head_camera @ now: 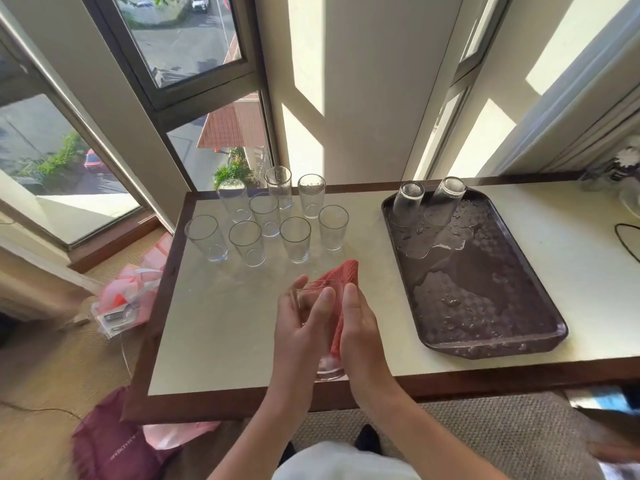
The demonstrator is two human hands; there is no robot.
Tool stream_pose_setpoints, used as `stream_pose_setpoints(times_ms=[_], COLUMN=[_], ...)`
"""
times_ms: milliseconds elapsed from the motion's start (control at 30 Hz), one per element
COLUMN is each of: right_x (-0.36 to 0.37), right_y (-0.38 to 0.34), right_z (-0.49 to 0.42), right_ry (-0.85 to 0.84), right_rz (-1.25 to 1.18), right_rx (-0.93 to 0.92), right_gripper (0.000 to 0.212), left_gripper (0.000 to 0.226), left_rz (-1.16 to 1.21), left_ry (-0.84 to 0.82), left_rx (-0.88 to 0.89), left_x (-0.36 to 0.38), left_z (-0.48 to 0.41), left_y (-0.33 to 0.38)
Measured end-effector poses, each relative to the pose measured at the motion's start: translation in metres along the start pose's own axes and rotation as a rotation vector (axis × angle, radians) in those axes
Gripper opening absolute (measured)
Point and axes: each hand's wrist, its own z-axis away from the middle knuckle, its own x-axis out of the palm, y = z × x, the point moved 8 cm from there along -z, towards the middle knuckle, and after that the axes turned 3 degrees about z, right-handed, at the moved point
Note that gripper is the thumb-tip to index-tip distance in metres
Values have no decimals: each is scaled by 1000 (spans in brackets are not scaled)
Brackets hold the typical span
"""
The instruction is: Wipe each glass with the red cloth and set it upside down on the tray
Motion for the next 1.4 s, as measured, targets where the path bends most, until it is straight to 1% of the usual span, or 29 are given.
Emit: stream_pose_setpoints(times_ms=[67,167,233,267,333,400,467,500,533,600,700,900,1033,1100,1167,1233,1333,1400], right_x=[4,12,13,11,6,-1,-4,-4,-2,2,3,-4,-12,-17,-20,-26,-39,-39], right_y=[-1,-2,-4,-5,-3,7,20,24,26,27,28,31,27,26,22,17,4,-10], right_z=[16,40,40,35,22,12,13,16,18,20,18,31,14,11,15,21,23,27], right_ry=[15,44,47,50,25,8,0,-9,-20,-44,-47,-8,11,0,-58,-85,-89,-129], right_rz=[50,239,241,191,7,-247,-492,-580,-641,-733,-832,-782,-733,-639,-551,-452,-348,-203], right_rx=[-87,-279,-320,-297,-143,83,300,368,411,477,523,489,445,410,356,300,190,81], right_gripper=[37,50,52,49,38,34,39,43,46,50,55,47,52,52,49,45,44,46], left_gripper=[68,68,67,66,63,73,87,91,92,85,79,75,76,75,73,72,75,80], left_rz=[22,71,71,70,70,84,87,68,35,-56,-157,-216,-359,-364,-340,-365,-587,-787], left_ry=[-27,-76,-96,-108,-102,-75,-44,-36,-31,-45,-91,-59,-161,-178,-158,-161,-191,-210], left_rx=[-13,-53,-50,-49,-36,-4,57,107,153,233,312,441,527,518,462,427,441,455], left_x=[1,-2,-1,0,0,-2,-7,-9,-10,-8,-2,2,21,21,12,3,-3,-4], left_z=[-2,-8,-9,-8,-7,-6,-6,-5,-3,1,8,5,16,16,9,2,-2,0], left_y=[4,4,4,5,4,8,14,18,24,29,30,42,45,43,40,36,32,32])
